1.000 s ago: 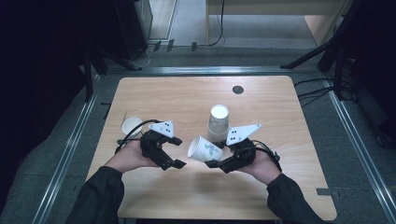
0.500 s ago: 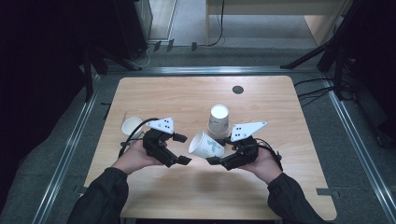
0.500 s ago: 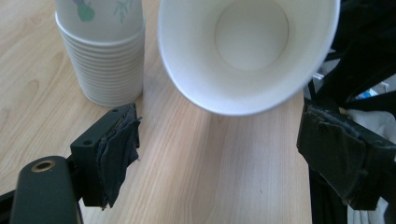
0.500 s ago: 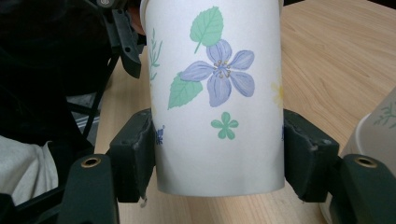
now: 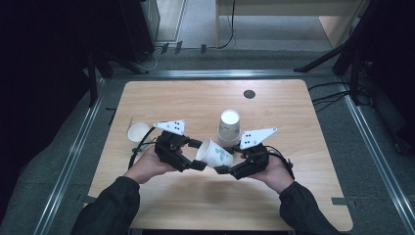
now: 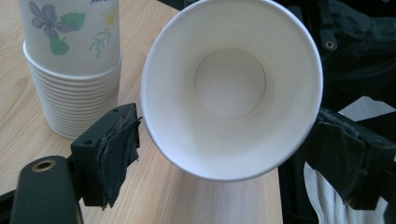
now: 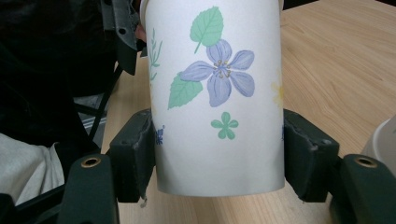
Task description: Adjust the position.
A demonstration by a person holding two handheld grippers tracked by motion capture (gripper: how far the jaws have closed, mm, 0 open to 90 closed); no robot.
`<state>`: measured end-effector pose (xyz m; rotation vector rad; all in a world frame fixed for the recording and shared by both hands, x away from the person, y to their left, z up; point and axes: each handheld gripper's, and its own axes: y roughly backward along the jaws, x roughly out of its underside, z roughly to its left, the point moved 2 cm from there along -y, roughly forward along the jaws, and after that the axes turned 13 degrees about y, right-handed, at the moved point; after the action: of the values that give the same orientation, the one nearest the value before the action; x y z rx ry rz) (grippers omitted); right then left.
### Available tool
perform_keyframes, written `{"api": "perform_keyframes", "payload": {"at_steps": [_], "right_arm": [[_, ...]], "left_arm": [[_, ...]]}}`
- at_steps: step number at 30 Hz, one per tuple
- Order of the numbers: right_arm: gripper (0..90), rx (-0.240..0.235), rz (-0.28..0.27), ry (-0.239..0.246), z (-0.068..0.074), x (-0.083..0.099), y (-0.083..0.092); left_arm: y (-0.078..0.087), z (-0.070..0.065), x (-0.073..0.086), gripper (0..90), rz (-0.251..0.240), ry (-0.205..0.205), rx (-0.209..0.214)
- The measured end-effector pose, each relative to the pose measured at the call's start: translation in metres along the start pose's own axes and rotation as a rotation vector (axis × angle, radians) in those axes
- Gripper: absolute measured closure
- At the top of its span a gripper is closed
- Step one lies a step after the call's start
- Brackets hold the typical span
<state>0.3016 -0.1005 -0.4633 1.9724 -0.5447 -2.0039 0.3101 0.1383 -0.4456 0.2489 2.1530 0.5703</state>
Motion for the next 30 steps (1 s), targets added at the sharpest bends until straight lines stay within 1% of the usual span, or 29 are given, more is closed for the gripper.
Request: {"api": "perform_keyframes", "payload": {"at_steps": [1, 3, 6, 7, 11, 13, 16, 17, 23, 27, 30], "right_arm": [[34.2, -0.002, -0.003, -0.003, -0.0001, -0.0001, -0.0004], [34.3, -0.005, -0.008, -0.003, -0.0002, -0.0004, -0.0010], [34.2, -0.007, -0.008, -0.003, 0.0003, -0.0006, -0.0021], [34.2, -0.008, -0.008, -0.003, 0.0003, -0.0005, -0.0027], [34.2, -0.015, -0.008, -0.009, 0.0007, -0.0007, -0.0042], [34.2, -0.016, -0.008, -0.009, 0.0009, -0.0009, -0.0050], [34.2, -0.018, -0.011, -0.009, 0.0011, -0.0009, -0.0062], [34.2, -0.018, -0.011, -0.011, 0.0009, -0.0009, -0.0064], [34.2, -0.022, -0.004, -0.011, 0.0007, -0.0003, -0.0072], [33.8, -0.020, -0.001, -0.018, 0.0005, 0.0001, -0.0082], [33.4, -0.024, 0.004, -0.025, 0.0007, 0.0003, -0.0091]], "left_arm": [[-0.0003, -0.0001, -0.0002, 13.4, -0.005, 0.008, 0.005], [-0.0006, -0.0004, -0.0007, 13.4, -0.022, 0.006, 0.003], [-0.0013, -0.0004, -0.0008, 14.2, -0.048, 0.021, 0.019], [-0.0020, -0.0001, -0.0005, 14.6, -0.045, 0.025, 0.025], [-0.0049, -0.0006, 0.0007, 14.8, -0.031, 0.015, 0.017], [-0.0051, -0.0007, 0.0006, 15.4, -0.038, 0.017, 0.020], [-0.0047, -0.0001, 0.0005, 19.4, -0.049, 0.025, 0.024], [-0.0048, 0.0002, 0.0006, 19.5, -0.044, 0.028, 0.027], [-0.0049, 0.0000, 0.0013, 21.6, -0.038, 0.016, 0.015], [-0.0047, 0.0011, 0.0014, 22.4, -0.029, 0.021, 0.013], [-0.0044, 0.0010, 0.0013, 22.4, -0.032, 0.021, 0.008]]}}
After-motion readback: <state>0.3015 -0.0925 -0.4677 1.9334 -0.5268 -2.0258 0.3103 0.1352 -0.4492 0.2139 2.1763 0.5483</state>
